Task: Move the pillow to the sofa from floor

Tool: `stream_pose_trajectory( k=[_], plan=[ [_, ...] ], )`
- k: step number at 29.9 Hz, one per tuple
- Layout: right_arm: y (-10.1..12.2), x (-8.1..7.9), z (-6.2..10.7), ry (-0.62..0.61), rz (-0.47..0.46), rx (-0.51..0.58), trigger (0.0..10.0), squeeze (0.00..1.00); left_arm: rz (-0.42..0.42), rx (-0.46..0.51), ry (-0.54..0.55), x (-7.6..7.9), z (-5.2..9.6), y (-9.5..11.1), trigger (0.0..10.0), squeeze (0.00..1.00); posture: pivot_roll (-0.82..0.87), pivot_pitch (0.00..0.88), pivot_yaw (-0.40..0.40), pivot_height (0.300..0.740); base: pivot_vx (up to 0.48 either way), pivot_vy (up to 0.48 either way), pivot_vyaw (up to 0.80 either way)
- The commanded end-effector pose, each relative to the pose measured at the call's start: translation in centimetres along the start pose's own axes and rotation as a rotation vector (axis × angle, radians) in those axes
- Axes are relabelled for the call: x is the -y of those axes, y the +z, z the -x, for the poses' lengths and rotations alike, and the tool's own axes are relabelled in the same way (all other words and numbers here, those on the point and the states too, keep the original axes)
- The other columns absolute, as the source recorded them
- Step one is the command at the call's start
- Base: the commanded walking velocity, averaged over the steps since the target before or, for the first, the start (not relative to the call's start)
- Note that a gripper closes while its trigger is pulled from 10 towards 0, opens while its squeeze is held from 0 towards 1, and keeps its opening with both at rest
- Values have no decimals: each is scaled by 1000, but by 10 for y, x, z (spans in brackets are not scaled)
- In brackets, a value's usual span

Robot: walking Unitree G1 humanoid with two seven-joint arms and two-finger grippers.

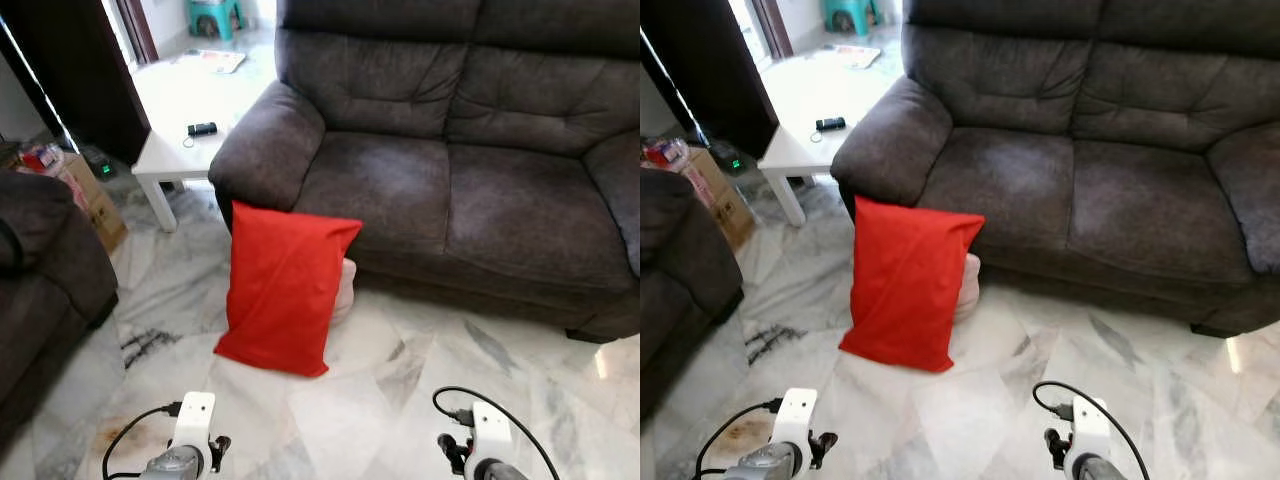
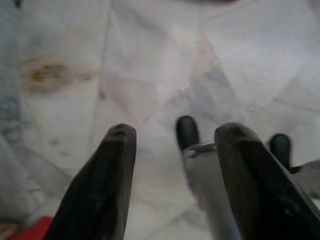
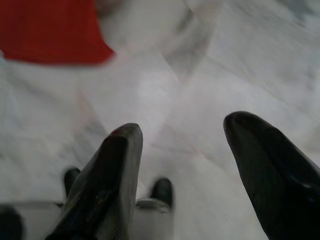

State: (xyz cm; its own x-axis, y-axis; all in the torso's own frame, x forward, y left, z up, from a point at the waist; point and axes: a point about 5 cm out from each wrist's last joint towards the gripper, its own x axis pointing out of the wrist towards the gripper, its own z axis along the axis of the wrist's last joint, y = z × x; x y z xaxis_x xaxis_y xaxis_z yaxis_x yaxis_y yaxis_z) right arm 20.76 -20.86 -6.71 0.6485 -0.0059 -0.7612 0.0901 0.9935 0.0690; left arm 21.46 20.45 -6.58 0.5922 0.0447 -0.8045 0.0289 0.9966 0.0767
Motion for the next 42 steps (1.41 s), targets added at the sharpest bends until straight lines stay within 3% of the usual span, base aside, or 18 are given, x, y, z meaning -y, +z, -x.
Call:
stream_pose_trajectory(
  k=[1, 15, 42],
  plan=[
    [-9, 9, 3, -25, 8, -26, 10000, 0, -30, -9, -9, 3, 0, -1, 10000, 0, -76, 78, -2, 740, 247, 0, 544],
    [-11, 9, 4, -35, -35, -22, 10000, 0, -25, -9, -9, 3, 0, -1, 10000, 0, -76, 78, -4, 740, 249, 0, 39],
    [-10, 10, 4, -39, -9, -27, 10000, 0, -29, -10, -11, 3, 0, -1, 10000, 0, -75, 85, -6, 740, 249, 0, 0]
  ],
)
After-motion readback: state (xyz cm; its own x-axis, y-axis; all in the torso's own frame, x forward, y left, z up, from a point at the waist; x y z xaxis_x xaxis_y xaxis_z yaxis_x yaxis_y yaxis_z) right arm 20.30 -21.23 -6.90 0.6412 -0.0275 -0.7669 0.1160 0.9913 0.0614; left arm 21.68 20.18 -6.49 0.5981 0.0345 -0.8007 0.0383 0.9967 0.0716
